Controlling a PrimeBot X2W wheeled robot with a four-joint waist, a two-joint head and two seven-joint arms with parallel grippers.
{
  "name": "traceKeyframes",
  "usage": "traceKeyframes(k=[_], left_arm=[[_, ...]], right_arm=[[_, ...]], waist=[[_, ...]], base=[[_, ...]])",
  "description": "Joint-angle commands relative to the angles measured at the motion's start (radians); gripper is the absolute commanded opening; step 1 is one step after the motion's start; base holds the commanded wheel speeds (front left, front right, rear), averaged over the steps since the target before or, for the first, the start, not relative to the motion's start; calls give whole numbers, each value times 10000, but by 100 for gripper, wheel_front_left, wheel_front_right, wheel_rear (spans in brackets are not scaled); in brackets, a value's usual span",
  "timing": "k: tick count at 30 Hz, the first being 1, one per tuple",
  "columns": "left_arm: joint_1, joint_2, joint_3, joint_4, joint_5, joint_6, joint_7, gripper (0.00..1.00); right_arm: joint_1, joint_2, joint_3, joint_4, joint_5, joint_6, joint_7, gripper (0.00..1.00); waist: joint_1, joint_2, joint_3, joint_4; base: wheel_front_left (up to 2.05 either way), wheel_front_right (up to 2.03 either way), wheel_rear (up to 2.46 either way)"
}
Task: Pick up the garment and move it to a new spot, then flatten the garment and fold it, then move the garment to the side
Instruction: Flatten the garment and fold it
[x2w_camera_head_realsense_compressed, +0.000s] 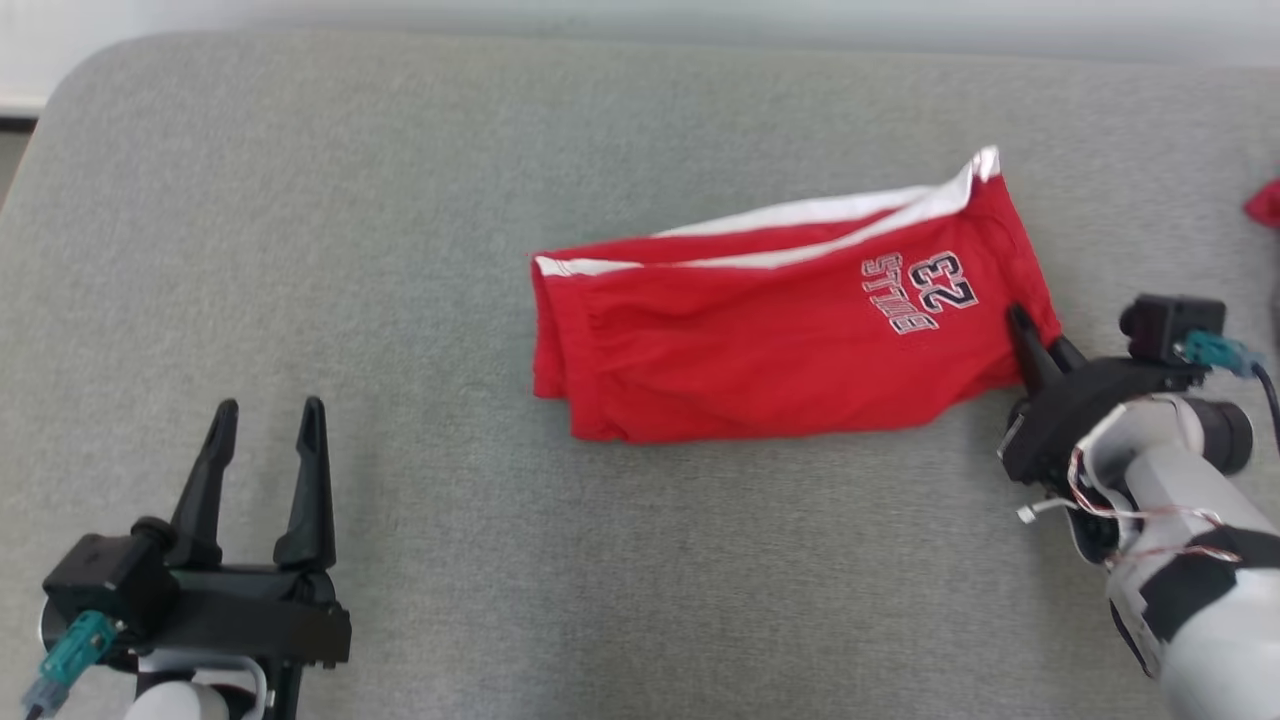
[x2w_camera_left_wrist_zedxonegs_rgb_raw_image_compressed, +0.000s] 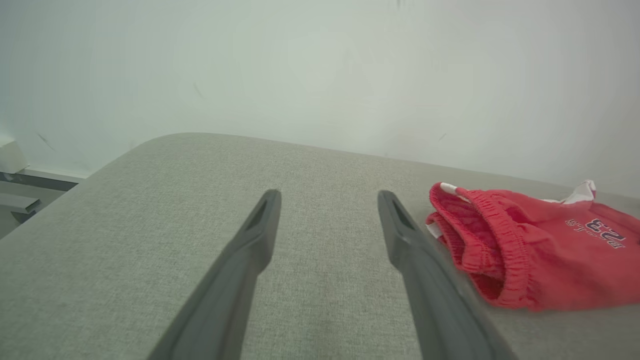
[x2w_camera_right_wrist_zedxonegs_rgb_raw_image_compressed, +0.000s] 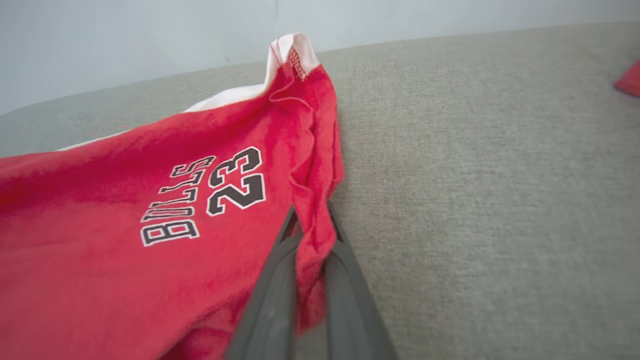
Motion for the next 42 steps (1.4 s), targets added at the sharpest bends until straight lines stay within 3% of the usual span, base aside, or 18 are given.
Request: traceKeyframes(k=[1,10,17,25,32,42], left_arm=[[178,17,15,-7,82,12,3,100],[739,-104,30,5,285,14,3,100],[1024,-169,-64,0,366,14,3,100],[1174,-200,-127,117,352,12,3,100],[1237,-274,-163,143,328,12,4,100],[917,-419,-316,260,204,12,4,100]], right_arm=[[270,-193,-21,-55,145,-24,-95,0],[1504,-1178,-380,-464,1029,-24,-402,0],[1733,-1215,-437,-732,986,-24,-554,0],[1345,-789,217,-1619,223,-24,-691,0],[1090,12,982,-2402,-282,-24,-548,0],[1226,1110,1835,-2320,-812,-24,-512,0]], waist=[[1,1,-354,-335],[1,1,-1012,-642],[1,1,-1252,-666],[1,1,-1597,-624],[1,1,-1783,-331],[1,1,-1606,400]], base=[[0,0,0],[0,0,0],[0,0,0],[0,0,0],[0,0,0],[0,0,0]])
